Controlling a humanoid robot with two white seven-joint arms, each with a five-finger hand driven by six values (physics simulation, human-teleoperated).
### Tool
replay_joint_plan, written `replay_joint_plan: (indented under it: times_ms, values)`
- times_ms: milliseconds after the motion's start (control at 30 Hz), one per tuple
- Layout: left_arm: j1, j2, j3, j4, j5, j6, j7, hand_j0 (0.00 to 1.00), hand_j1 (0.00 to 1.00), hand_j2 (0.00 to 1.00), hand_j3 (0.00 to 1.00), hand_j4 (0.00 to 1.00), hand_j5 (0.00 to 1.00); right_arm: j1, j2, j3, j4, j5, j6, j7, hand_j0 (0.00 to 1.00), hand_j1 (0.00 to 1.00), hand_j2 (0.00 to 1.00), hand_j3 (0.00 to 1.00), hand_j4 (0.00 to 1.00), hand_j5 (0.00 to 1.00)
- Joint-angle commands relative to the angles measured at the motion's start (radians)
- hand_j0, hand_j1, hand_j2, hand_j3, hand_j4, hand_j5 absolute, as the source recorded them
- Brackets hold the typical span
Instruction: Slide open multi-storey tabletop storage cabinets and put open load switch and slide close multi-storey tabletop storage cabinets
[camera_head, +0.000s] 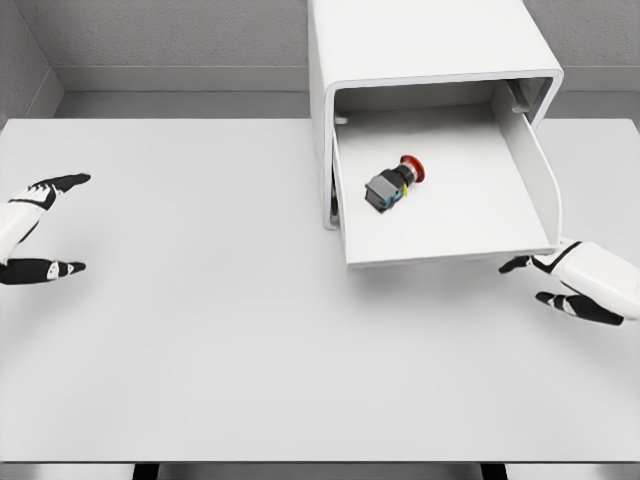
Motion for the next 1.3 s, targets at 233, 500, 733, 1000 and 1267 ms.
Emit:
replay_joint_plan:
  times_ms: [233, 500, 733, 1000, 1267]
  values:
    - [0.006, -0.013, -0.002, 0.088, 0.008, 0.002, 0.0, 1.0, 1.0, 1.0, 1.0, 1.0, 1.0, -0.009, 0.009, 0.071, 0.038, -0.08, 0.004, -0.008, 0.7, 0.7, 0.7, 0.7, 0.7, 0.7]
    - [0.006, -0.013, -0.003, 0.095, 0.008, 0.002, 0.0, 1.0, 1.0, 1.0, 1.0, 1.0, 1.0, 0.031, -0.005, 0.074, 0.002, -0.077, 0.004, -0.016, 0.69, 0.69, 0.69, 0.69, 0.69, 0.69]
    - [0.006, -0.015, -0.003, 0.095, 0.008, 0.002, 0.0, 1.0, 1.0, 1.0, 1.0, 1.0, 1.0, 0.172, -0.008, -0.085, -0.096, -0.077, 0.004, -0.008, 0.69, 0.69, 0.69, 0.69, 0.69, 0.69]
    - [0.006, -0.024, -0.002, 0.094, 0.009, 0.002, 0.0, 1.0, 1.0, 1.0, 1.0, 1.0, 1.0, 0.167, -0.015, -0.108, -0.108, -0.082, 0.004, -0.007, 0.69, 0.69, 0.69, 0.69, 0.69, 0.69]
    - [0.008, -0.025, -0.003, 0.094, 0.009, 0.002, 0.0, 1.0, 1.0, 1.0, 1.0, 1.0, 1.0, 0.138, -0.025, -0.105, -0.11, -0.083, 0.004, -0.007, 0.7, 0.7, 0.7, 0.7, 0.7, 0.7]
